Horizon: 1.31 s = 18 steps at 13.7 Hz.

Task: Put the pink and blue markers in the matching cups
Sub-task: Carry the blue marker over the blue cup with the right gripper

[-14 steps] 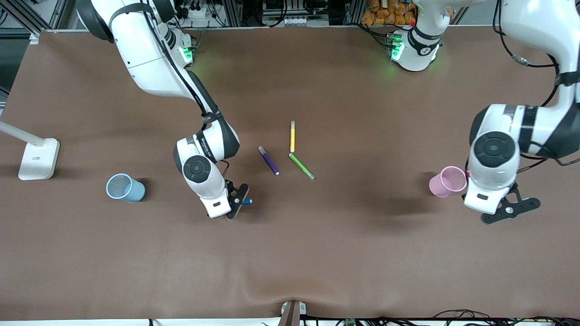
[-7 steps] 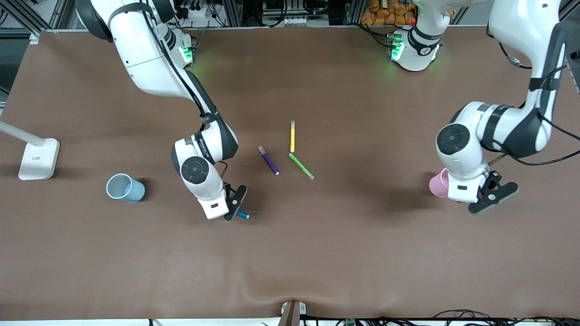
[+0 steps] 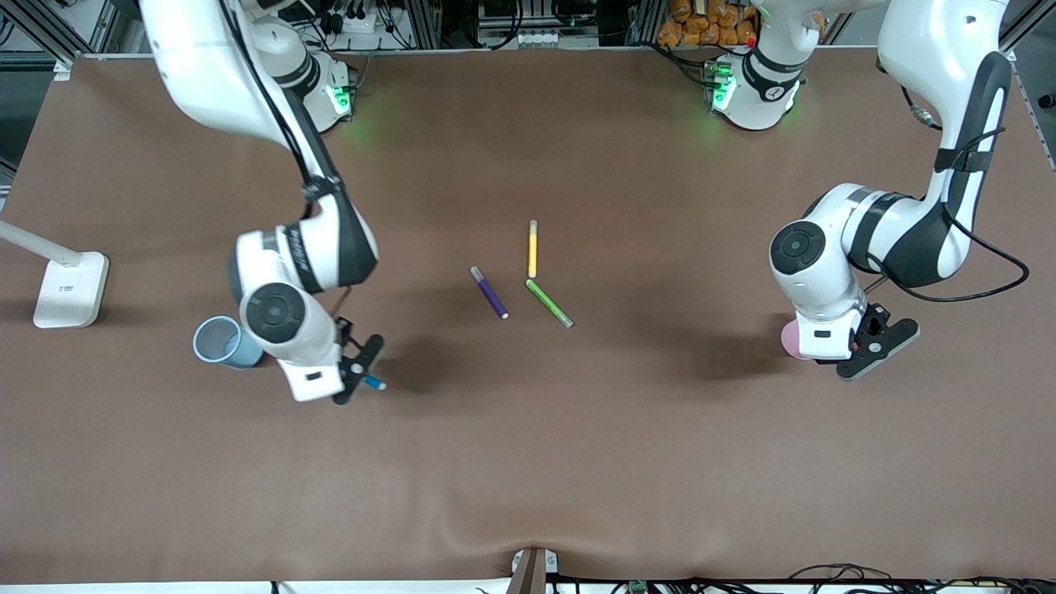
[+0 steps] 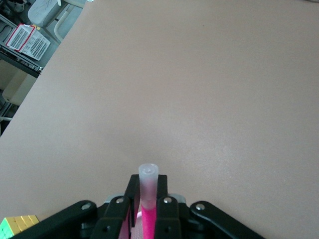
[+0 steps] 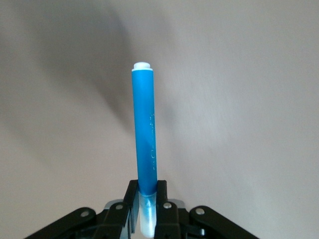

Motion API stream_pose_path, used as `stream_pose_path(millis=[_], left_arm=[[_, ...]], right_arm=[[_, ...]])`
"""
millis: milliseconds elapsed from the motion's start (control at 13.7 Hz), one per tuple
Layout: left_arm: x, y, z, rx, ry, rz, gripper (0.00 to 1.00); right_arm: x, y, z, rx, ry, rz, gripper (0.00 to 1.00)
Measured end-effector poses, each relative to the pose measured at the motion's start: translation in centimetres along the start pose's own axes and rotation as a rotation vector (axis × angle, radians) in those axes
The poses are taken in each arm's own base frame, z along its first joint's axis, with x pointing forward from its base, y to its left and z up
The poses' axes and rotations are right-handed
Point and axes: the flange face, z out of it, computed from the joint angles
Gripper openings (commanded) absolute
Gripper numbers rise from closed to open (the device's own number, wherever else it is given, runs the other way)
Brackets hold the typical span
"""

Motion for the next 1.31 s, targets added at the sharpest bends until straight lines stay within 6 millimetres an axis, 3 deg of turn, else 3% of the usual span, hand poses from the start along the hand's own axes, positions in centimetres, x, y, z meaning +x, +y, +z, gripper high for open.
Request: stream_pose_path(millis=[219,365,511,584,657,949,1314], left_arm=[[-1.4,0.4,0.2,0.007,0.004,-0.022,0.0],[-1.9,0.5,0.3,0.009,0.0,-0.02,0.18],[-2.0,0.5,0.4,0.011,0.005,-0.015,0.49],[-2.0,0.5,0.4,0.012,0.012,-0.009,0.79],[-2.0,0.5,0.4,0.013,0.016,-0.006,1.0],[-1.7,0.5,0.3,0.014,0.031,0.032,1.0],[0.1,0.5,-0.9,0.0,0.056,0.093,1.0]], right_arm=[[-4.0,1.3,-1.4,-0.003,-0.128,0.018,0.0],[-6.7,2.3,-2.1,-0.034,-0.251,0.018,0.0],[-8.3,2.6,-2.4,-0.07,-0.377,0.0,0.0],[-8.7,2.7,-2.4,-0.091,-0.433,-0.012,0.0],[-9.0,2.7,-2.3,-0.111,-0.48,-0.03,0.0],[-10.6,3.2,-1.2,-0.146,-0.664,-0.18,0.0],[-12.3,2.8,2.5,-0.181,-0.876,-0.322,0.0]])
